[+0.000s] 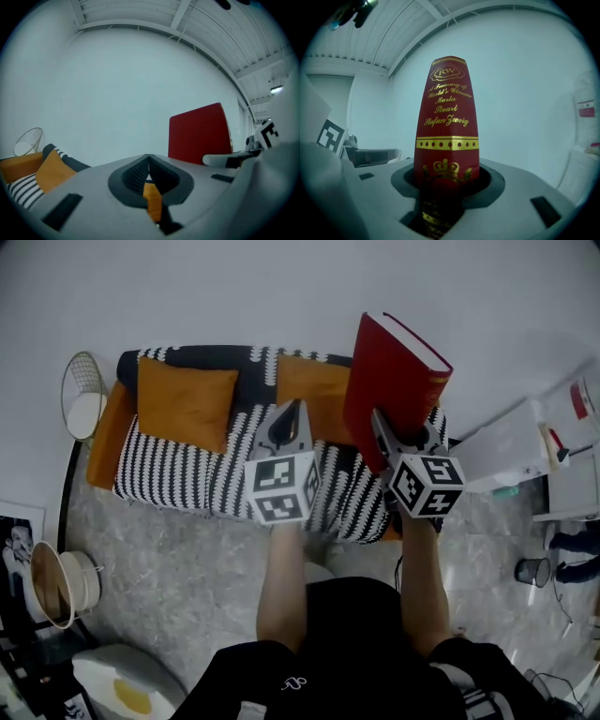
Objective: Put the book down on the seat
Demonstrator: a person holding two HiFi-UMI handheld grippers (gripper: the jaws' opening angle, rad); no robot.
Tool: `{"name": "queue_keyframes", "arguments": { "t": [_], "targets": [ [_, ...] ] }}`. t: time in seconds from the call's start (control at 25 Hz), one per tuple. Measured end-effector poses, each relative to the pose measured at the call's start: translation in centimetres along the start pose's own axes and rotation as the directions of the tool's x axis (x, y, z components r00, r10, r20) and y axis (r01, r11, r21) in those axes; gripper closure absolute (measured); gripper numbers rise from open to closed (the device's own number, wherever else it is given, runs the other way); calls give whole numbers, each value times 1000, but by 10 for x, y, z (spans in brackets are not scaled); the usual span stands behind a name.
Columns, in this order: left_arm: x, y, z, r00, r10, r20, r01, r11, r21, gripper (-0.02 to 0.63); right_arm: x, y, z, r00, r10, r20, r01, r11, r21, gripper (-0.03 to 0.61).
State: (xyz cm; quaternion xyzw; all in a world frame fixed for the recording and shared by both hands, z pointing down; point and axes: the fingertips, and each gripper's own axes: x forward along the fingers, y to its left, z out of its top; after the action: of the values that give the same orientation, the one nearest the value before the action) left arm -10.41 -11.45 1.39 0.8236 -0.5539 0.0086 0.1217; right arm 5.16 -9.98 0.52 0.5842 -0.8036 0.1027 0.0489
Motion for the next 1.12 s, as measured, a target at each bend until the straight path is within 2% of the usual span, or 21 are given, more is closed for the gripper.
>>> {"name": "queue_keyframes", "arguments": {
  "t": [0.32,0.52,0.92,1.04,1.12],
  "targets": [
    [16,0,-43,994,24,-106,-26,1000,-18,601,11,-13,-48,995,15,-101,-10,998,56,367],
    [19,8,-81,982,36,-186,-41,999,-24,601,20,-11,-88,985,25,-168,-8,994,105,367],
    [17,15,-168,932,36,-362,-54,998,-40,601,24,-17,-181,945,10,-327,60,977,202,367],
    [23,18,-196,916,32,-399,-52,998,-40,601,30,-24,-216,925,-2,-380,92,971,219,367],
    [21,20,-223,896,31,-444,-58,997,-46,601,28,-24,-249,902,1,-431,112,966,235,367]
  ]
}}
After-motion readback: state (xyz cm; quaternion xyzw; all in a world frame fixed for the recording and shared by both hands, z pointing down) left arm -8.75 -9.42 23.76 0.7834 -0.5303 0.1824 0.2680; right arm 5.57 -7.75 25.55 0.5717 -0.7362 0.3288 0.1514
